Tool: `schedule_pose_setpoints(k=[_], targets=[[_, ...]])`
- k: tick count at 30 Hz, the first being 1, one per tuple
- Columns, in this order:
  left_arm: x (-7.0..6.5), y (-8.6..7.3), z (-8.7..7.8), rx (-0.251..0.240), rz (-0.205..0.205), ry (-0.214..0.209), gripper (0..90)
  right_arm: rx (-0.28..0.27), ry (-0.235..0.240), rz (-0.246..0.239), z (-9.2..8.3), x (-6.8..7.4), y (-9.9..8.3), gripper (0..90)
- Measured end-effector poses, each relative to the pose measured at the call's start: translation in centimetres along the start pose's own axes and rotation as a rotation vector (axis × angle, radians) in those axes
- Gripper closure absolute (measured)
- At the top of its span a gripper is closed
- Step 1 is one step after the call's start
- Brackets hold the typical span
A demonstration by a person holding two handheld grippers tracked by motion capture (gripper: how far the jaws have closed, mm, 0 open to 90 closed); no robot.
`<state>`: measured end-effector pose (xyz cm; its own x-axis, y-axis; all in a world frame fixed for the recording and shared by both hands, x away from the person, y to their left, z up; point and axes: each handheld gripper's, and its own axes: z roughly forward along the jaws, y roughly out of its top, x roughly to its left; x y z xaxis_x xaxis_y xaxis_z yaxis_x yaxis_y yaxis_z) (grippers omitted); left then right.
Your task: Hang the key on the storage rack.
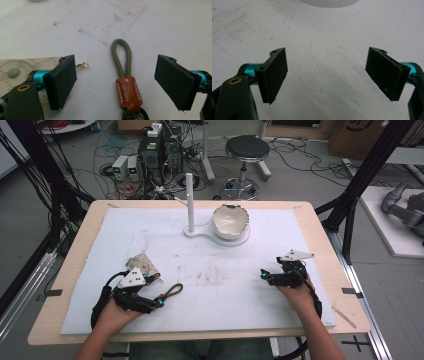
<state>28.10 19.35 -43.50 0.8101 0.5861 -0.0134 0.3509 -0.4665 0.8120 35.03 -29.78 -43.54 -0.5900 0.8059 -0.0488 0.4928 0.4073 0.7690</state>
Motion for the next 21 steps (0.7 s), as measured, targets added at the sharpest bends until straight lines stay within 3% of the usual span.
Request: schedule_pose_setpoints(k=[4, 13, 21], targets=[[-1.0, -0.2, 0.5, 0.053, 0.034, -0.010, 18.2, 0.002, 0.000, -0.004, 0.0, 0.1, 0.0, 18.2], [-1.3, -0.8, 1.0, 0.123, 0.039, 0.000, 22.1, 0.007, 0.006, -0.011, 0.2, 0.2, 0.0, 18.2], [-1.0, -1.1, 1.1, 0.148, 0.012, -0.003, 30.2, 0.010, 0.005, -0.015, 0.2, 0.3, 0.0, 18.2]])
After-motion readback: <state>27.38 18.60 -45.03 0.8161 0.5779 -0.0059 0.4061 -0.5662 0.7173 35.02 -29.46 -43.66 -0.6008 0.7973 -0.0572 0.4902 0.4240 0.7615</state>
